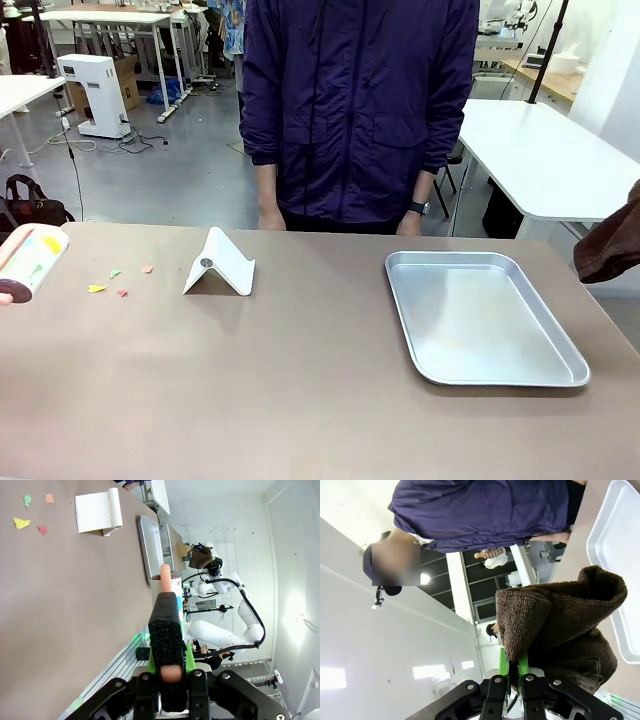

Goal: Clean the surface of the table.
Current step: Clean the area not pointed to by the person.

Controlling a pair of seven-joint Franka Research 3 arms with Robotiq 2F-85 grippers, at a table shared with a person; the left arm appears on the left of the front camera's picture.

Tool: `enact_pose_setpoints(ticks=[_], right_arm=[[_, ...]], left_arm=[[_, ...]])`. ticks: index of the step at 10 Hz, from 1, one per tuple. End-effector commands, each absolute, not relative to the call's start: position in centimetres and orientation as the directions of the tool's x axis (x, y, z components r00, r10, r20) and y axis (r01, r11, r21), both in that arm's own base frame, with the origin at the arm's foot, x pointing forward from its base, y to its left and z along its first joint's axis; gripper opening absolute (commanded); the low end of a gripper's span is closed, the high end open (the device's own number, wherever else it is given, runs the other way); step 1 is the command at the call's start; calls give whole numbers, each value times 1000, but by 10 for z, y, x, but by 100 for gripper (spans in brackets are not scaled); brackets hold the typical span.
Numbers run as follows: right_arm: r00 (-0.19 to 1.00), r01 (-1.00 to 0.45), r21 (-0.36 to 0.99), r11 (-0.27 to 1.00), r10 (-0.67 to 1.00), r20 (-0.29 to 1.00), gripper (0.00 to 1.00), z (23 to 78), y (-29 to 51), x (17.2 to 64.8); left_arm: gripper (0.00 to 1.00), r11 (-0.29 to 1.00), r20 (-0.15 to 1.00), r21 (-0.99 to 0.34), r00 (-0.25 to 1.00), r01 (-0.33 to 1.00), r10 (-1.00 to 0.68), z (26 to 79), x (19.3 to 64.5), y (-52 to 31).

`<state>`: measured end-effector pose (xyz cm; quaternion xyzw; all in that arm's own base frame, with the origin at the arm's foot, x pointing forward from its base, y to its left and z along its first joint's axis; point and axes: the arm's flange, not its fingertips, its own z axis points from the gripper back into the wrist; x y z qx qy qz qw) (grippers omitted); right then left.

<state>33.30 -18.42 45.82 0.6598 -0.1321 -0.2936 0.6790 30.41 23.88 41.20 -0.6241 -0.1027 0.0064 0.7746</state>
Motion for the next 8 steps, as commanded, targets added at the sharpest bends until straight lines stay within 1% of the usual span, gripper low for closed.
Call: enact_pose_setpoints(ticks=[1, 2, 3, 4, 5, 7, 8], right_arm=[[782, 210, 976, -58, -589, -203, 0, 461, -182, 332], [782, 210, 976, -58, -589, -203, 0, 461, -182, 332], [782, 210, 976, -58, -589, -203, 0, 461, -182, 332], [782, 210, 976, -58, -589, -203, 0, 461, -182, 332], [782, 210, 976, -58, -589, -203, 0, 461, -182, 332], [782, 210, 976, -58, -589, -203, 0, 461, -182, 332], [782, 210, 976, -58, -589, -203, 0, 461, -182, 332]], left_arm=[[18, 207, 166, -969, 975, 133, 149, 415, 303, 237], [18, 207, 166, -969, 975, 133, 149, 415, 303, 237], [22, 221, 151, -968, 979, 118, 138, 412, 304, 239], [22, 275, 174, -953, 972, 126, 155, 415, 306, 231], [22, 361, 177, -928, 962, 92, 209, 419, 312, 227], [22, 467, 179, -884, 927, 5, 329, 419, 322, 228], [22, 509, 161, -859, 909, -63, 384, 416, 331, 232]])
